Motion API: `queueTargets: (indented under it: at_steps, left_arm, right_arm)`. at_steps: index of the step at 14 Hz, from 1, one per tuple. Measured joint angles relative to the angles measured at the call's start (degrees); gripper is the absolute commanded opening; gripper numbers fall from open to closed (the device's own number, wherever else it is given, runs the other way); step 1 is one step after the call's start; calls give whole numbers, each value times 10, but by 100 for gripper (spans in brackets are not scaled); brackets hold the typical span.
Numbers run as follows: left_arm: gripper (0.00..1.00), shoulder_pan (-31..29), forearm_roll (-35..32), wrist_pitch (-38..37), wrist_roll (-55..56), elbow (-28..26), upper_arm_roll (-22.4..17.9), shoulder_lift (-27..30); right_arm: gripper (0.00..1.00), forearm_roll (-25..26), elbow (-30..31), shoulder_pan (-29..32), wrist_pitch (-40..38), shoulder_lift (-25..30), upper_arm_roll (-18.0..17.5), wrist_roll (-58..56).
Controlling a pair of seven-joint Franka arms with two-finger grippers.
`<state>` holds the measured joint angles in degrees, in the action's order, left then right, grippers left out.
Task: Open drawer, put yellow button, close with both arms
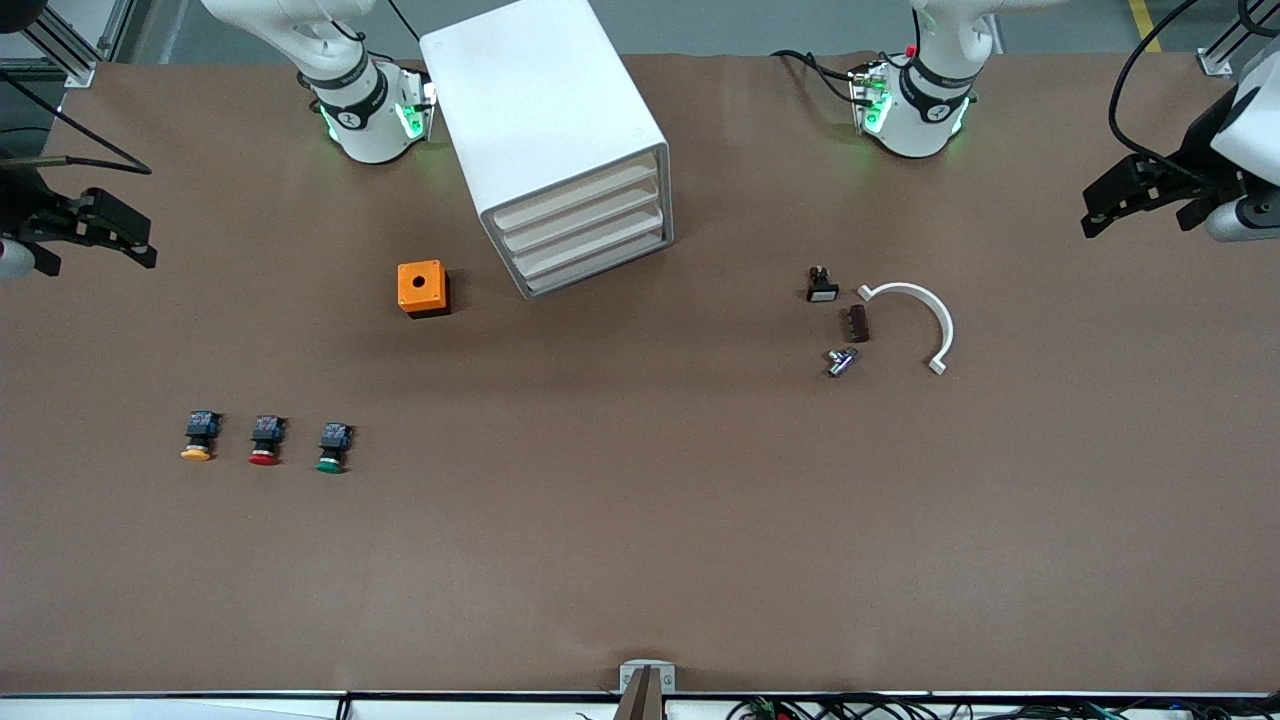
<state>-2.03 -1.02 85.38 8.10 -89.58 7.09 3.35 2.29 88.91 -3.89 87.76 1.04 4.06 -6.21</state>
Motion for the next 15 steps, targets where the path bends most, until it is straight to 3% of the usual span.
queueTargets:
  at_steps: [7, 15]
  left_arm:
    - [100, 0, 0, 0, 0, 16, 0, -21]
    - [100, 6, -3, 59, 0, 41, 3, -160]
  right_arm:
    - [100, 0, 0, 0, 0, 0, 0, 0]
    - [100, 0, -5, 2, 0, -2, 1, 0]
